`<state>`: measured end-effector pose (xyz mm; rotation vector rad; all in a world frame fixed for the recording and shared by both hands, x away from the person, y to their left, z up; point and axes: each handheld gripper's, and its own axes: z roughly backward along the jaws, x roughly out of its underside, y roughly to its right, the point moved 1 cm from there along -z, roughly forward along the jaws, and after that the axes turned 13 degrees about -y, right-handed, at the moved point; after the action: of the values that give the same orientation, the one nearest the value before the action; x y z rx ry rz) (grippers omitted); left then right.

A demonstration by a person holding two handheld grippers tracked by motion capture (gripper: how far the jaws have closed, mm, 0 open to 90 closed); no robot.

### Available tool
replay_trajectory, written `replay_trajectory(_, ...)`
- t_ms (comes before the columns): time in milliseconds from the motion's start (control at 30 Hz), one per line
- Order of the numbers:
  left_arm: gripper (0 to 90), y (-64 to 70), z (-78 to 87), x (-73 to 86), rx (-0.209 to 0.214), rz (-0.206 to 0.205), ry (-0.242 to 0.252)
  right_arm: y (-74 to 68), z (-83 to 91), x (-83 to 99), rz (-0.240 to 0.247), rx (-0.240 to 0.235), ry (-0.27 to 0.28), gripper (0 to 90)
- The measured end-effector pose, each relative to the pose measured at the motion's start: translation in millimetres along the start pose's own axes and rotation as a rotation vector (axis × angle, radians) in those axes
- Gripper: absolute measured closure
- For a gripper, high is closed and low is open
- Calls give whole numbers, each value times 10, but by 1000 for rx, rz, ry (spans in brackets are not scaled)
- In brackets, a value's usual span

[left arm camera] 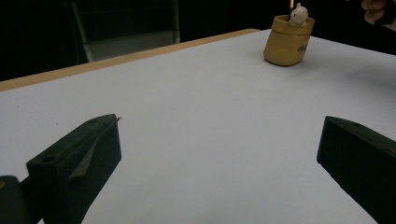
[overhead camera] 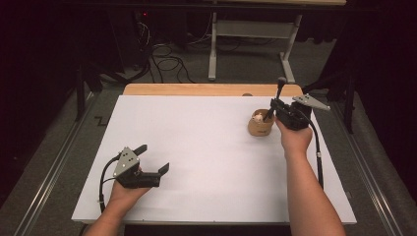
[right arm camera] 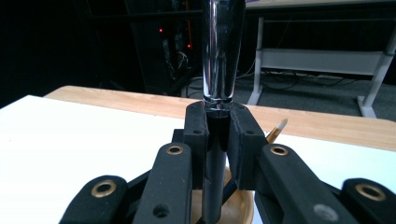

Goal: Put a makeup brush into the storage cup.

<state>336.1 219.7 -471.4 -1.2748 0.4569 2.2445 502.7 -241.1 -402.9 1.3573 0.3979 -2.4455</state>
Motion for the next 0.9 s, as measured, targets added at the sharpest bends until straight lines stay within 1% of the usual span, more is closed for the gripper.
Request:
replay_trajectory(200,4,0,5,0,3,5,6,3,-77,39,-4,3,-24,807)
replay_trajectory(433,4,6,5,1,2,2,3,-7,-108,70,-3,1,-41,807)
replay_trajectory(467,4,6,5,2,2,2,3,-5,-114,76,2,4,-39,807)
replay_trajectory(667,4,10,5,7,5,0,0,-4,-115,109,-6,2,-49,806)
replay_trajectory(733,4,14,2,7,5,-4,2,-8,-106,127,-6,-5,-39,806)
replay_trajectory(800,4,11,-4,7,3,-5,1,0,-111,160,-9,-2,-45,807)
replay_trajectory(900,4,9,-1,7,4,-6,2,6,-121,196,-16,-7,-39,807)
